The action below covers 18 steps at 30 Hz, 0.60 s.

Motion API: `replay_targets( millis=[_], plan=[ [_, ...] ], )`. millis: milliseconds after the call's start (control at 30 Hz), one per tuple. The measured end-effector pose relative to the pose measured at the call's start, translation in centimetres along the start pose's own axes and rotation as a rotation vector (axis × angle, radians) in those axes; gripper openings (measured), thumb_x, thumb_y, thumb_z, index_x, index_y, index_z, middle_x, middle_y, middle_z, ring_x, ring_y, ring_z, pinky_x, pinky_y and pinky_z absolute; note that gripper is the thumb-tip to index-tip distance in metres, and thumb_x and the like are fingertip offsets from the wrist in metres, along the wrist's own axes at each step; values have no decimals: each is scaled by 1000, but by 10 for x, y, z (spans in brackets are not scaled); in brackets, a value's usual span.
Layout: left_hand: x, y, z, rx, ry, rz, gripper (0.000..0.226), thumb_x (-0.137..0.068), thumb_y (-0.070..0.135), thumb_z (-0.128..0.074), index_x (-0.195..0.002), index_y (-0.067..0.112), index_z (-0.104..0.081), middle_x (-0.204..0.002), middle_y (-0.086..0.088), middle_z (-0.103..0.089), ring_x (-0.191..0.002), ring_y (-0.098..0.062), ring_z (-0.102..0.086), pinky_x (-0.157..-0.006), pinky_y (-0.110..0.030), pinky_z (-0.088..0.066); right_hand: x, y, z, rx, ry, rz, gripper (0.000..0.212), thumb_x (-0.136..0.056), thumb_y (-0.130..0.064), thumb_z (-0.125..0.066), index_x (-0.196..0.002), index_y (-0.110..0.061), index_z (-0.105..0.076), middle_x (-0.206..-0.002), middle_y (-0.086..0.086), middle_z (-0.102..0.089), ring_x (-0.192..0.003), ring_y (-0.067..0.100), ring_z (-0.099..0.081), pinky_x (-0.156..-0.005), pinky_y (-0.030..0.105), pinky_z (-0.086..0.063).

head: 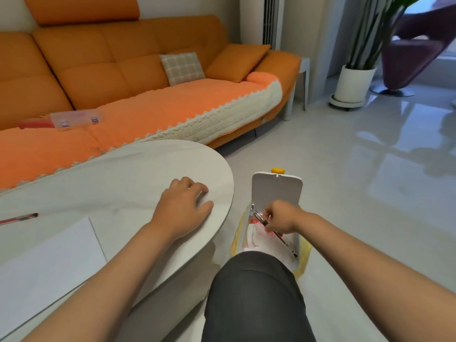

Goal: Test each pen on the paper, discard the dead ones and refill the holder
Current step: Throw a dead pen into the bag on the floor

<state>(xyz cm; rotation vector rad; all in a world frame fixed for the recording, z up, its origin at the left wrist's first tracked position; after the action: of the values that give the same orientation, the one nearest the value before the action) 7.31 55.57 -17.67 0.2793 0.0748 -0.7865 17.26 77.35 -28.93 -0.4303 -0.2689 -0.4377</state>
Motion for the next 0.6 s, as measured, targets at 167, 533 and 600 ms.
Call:
replay_targets(
  millis=[167,533,600],
  plan=[
    [1,-2,-1,-4,-5,-2,41,-95,53,-46,-130,34,-54,-129,2,-50,-121,-18,-41,-100,-36,-40,-7,-4,-14,88,-3,-21,23,-87,-23,-71,-106,-10,-71,-99,7,-70,-88,25,-64,-75,31,-51],
    [24,-27,29,107,-18,44,38,-95,49,-49,-128,33,-56,-124,9,-55,-120,-13,-44,-94,-32,-40,33,-127,60,255,126,167,19,-87,-17,-51,-68,-14,-51,-68,5,-54,-68,25,-53,-58,30,-42],
    [37,-49,44,122,5,82,33,-95,48,-51,-123,34,-59,-114,12,-55,-112,-12,-45,-89,-30,-41,43,-142,69,414,115,108,7,-85,-21,-54,-84,-15,-58,-80,2,-58,-76,24,-58,-64,32,-44]
  ],
)
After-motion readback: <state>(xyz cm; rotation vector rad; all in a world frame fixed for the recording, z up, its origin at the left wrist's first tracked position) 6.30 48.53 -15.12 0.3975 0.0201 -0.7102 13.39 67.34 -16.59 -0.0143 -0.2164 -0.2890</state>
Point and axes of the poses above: each hand's wrist, its own x-axis away from the middle knuckle, its own z-axis out of the back of the hand, y = z × x, the point moved 8 cm from there along -x, towards the middle knuckle
